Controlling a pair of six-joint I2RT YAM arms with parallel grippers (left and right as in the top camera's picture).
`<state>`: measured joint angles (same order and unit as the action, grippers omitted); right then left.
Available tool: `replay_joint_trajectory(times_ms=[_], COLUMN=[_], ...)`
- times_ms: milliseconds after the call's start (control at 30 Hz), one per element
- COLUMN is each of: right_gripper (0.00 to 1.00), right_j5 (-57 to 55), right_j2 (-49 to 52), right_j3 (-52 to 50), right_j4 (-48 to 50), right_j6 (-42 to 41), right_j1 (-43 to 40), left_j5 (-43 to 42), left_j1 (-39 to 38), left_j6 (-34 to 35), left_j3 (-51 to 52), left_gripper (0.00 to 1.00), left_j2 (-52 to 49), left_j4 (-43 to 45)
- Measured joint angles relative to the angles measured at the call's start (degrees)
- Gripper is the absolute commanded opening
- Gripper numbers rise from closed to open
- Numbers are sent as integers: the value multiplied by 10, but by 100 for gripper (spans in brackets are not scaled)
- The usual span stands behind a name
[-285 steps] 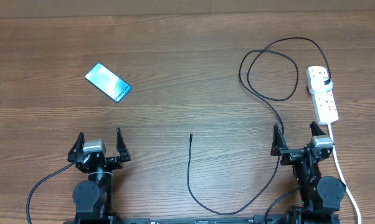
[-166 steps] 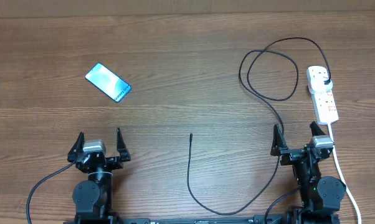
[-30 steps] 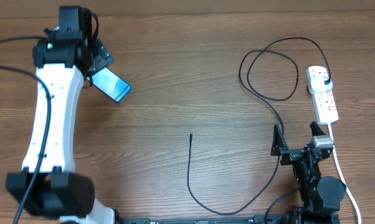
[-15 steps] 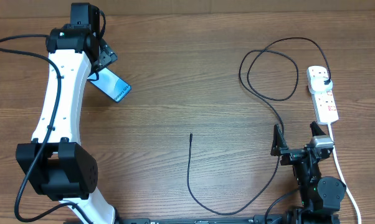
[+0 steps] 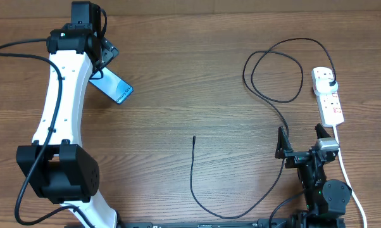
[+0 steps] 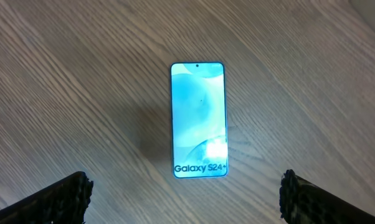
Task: Plug charger to phone and switch on socket
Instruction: 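Lower the left gripper down over the phone's center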
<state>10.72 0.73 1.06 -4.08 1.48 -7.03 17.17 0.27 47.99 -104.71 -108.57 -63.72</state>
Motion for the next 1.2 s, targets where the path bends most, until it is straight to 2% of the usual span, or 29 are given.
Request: replay_joint_trajectory(times_ms=[400, 733, 1200], right_gripper=[100, 100, 100], right_j5=[0, 0, 0], right_j2=[0, 0, 0], right_j3=[0, 0, 0], right_j4=[0, 0, 0], right_j6=[0, 0, 0], right_j1=[0, 0, 0], left_j5=[-28, -35, -32], left_j1=[10, 10, 10], left_j6=[46, 46, 46], left_j3=[-28, -228, -247], left_gripper=[100, 100, 100], left_j2=[-124, -235, -254], left_j4=[-25, -146, -160])
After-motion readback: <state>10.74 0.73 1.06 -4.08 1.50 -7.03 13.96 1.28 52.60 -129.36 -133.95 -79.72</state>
